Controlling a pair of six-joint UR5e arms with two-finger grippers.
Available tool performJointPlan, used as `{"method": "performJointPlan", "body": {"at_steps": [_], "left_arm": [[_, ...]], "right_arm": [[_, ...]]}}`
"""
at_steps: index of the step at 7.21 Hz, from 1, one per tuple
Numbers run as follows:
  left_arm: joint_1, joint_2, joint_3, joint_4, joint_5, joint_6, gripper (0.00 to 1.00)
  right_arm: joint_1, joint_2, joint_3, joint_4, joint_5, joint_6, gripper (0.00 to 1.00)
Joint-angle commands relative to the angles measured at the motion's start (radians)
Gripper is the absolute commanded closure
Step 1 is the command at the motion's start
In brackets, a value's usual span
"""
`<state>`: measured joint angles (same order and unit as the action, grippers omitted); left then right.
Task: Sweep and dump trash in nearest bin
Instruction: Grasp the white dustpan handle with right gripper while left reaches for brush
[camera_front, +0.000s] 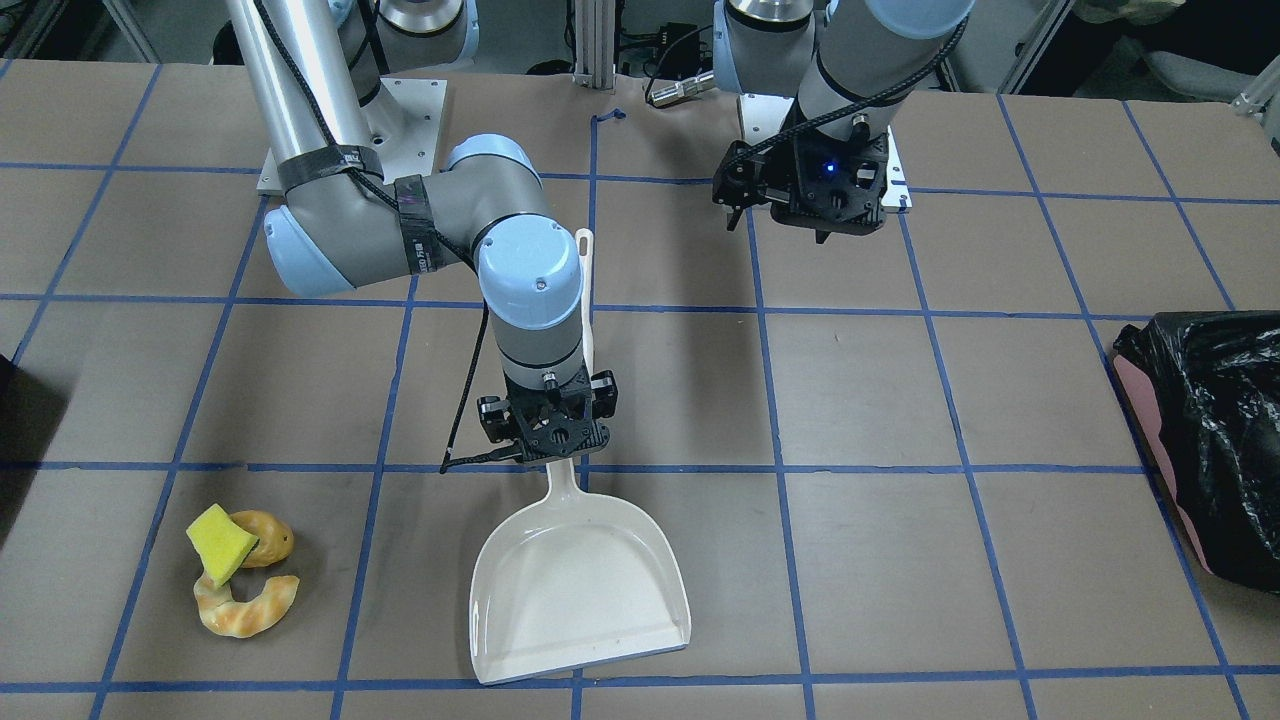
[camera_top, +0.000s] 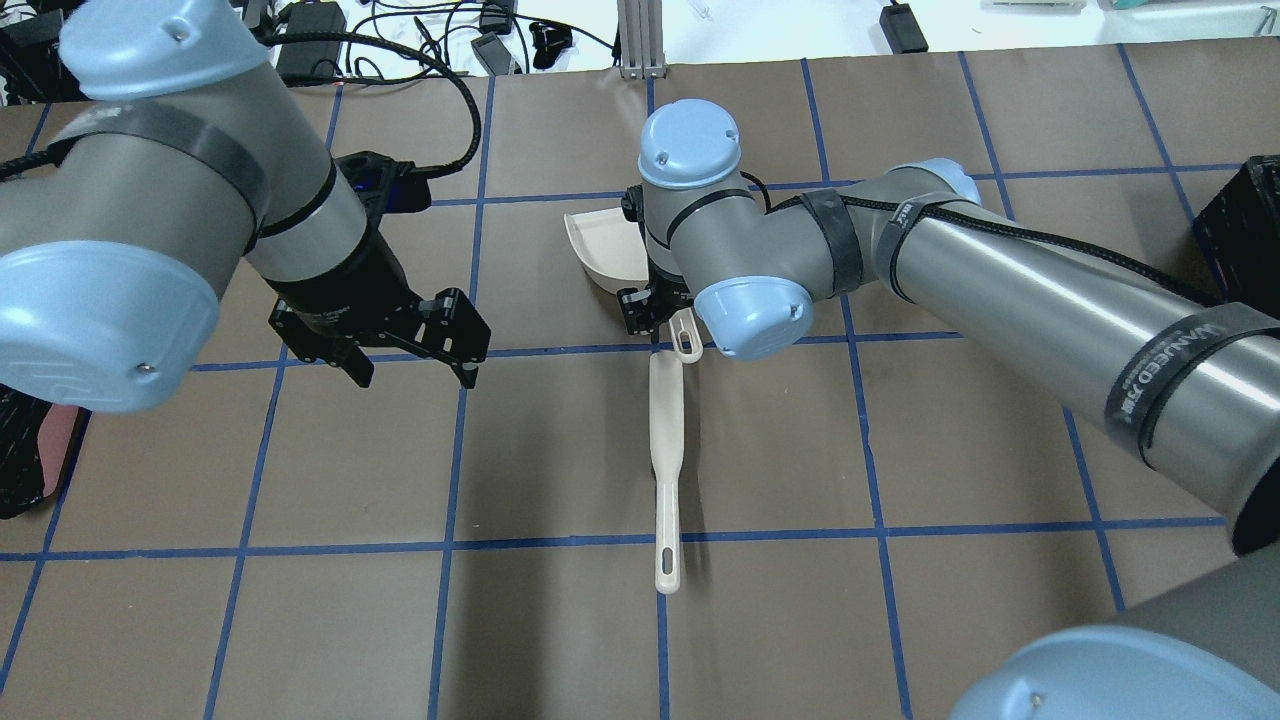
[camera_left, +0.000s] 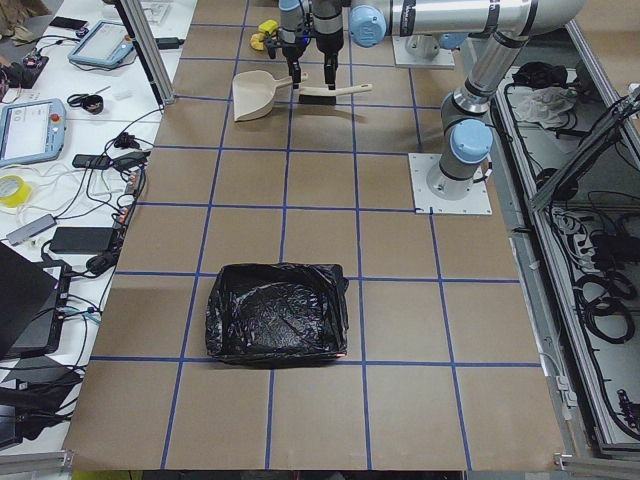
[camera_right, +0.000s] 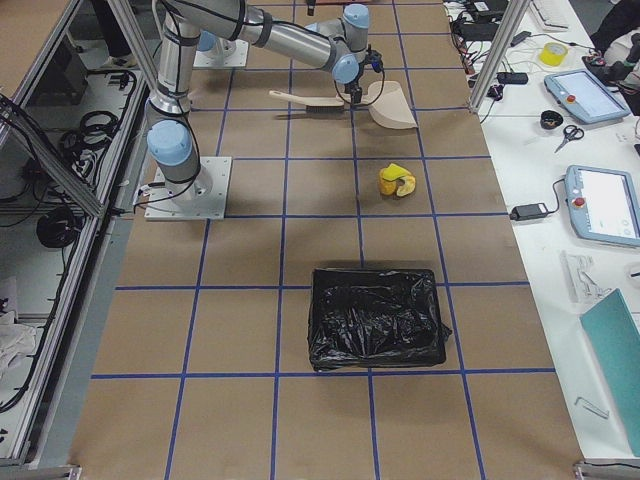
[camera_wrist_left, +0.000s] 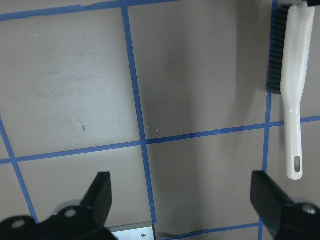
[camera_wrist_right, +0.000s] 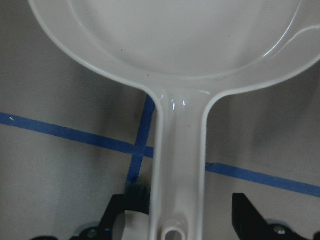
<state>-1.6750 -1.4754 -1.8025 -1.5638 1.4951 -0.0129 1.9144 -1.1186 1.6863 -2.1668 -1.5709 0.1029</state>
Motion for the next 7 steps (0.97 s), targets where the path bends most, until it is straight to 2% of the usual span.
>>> {"method": "performJointPlan", "body": {"at_steps": [1,2,4,5,7], "left_arm": [[-0.060,0.012,-0.044,0.022,-0.004,-0.051,0.00],[-0.095,0.010,-0.066,0.062,-0.004,-0.086,0.00],[-0.170,-0.005,-0.151,0.195,-0.024,-0.213,0.00],[-0.216,-0.019,-0.188,0.256,-0.024,-0.241,0.01],[-0.245,-0.022,-0.239,0.309,-0.021,-0.297,0.02]], "right_arm": [[0.000,0.000,-0.005,0.002,-0.001,-0.002,0.44],[0.000,0.000,-0.005,0.001,-0.003,-0.002,0.47],[0.000,0.000,-0.005,0.001,0.003,0.003,0.67],[0.000,0.000,-0.003,0.001,0.000,0.032,0.70],[-0.017,0.000,-0.029,0.002,0.012,0.011,0.86]]}}
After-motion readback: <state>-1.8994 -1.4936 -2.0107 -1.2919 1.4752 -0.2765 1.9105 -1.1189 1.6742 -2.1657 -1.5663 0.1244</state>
